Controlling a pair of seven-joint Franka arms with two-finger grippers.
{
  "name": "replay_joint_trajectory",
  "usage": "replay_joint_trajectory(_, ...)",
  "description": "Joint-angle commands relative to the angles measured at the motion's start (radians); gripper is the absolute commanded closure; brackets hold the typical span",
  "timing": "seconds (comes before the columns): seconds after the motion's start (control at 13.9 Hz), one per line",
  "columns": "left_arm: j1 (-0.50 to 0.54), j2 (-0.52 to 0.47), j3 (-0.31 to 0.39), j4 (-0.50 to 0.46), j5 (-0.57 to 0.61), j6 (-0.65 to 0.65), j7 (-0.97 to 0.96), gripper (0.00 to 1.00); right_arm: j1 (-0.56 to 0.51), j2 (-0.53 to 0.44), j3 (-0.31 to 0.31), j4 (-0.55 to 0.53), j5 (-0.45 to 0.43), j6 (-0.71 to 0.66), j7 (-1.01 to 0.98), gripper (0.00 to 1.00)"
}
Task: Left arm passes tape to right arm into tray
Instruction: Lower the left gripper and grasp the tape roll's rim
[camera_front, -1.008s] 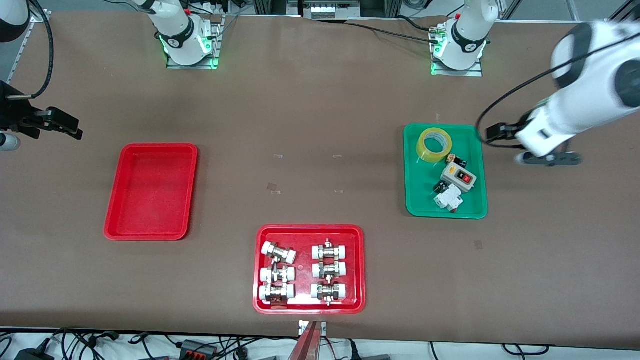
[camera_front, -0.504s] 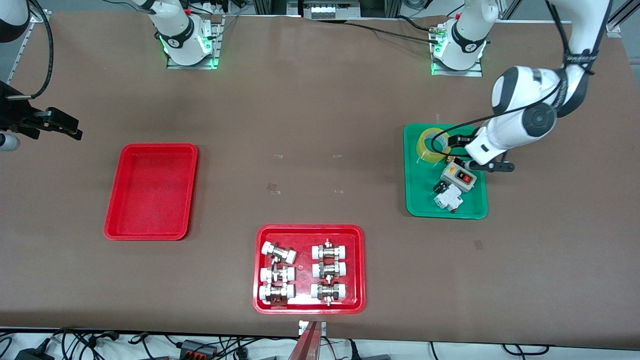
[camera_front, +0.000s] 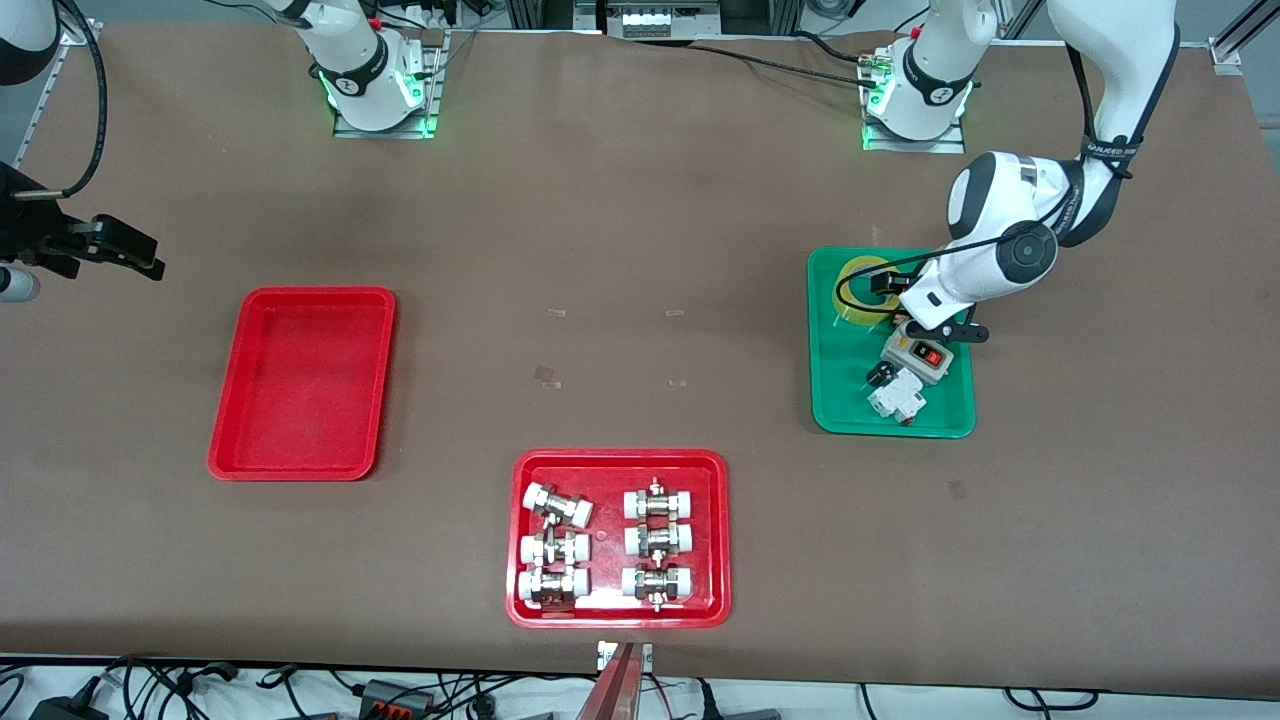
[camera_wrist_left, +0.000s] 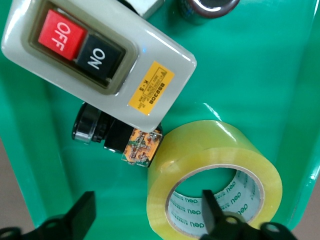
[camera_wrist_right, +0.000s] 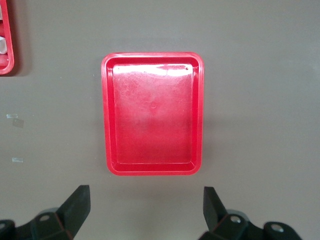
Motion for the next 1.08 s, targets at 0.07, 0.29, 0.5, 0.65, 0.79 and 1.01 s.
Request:
replay_joint_trajectory(0.07,0.007,-0.003,-0.023,-0.013,-0.017,0.008,-0.02,0.52,0.004,-0.007,-0.006,0.0,-0.001,-0.008,-0.014,0.0)
replay_joint_trajectory(0.29,0.005,0.009,-0.028,-0.011,-0.017,0.006,-0.044,0.81,0.004,-0.007,-0.006,0.0,-0.001,-0.008,-0.014,0.0)
replay_joint_trajectory(0.5,0.007,0.003,-0.054,-0.01,-0.017,-0.015,-0.066,0.9,0.004,-0.007,-0.006,0.0,0.0,-0.01,-0.015,0.0)
replay_joint_trajectory(0.65,0.007,-0.05,-0.055,0.019,-0.017,-0.093,-0.067,0.91,0.004,-0.007,-0.006,0.0,0.0,-0.011,-0.015,0.0)
replay_joint_trajectory(0.79,0.008,-0.104,-0.055,0.093,-0.018,-0.185,-0.067,0.91,0.005,-0.007,-0.006,0.0,0.0,-0.011,-0.014,0.0)
replay_joint_trajectory(1.01,0.01,-0.096,-0.057,0.278,-0.114,-0.366,-0.095,0.91,0.007,-0.005,-0.006,-0.001,0.002,-0.007,-0.012,0.0)
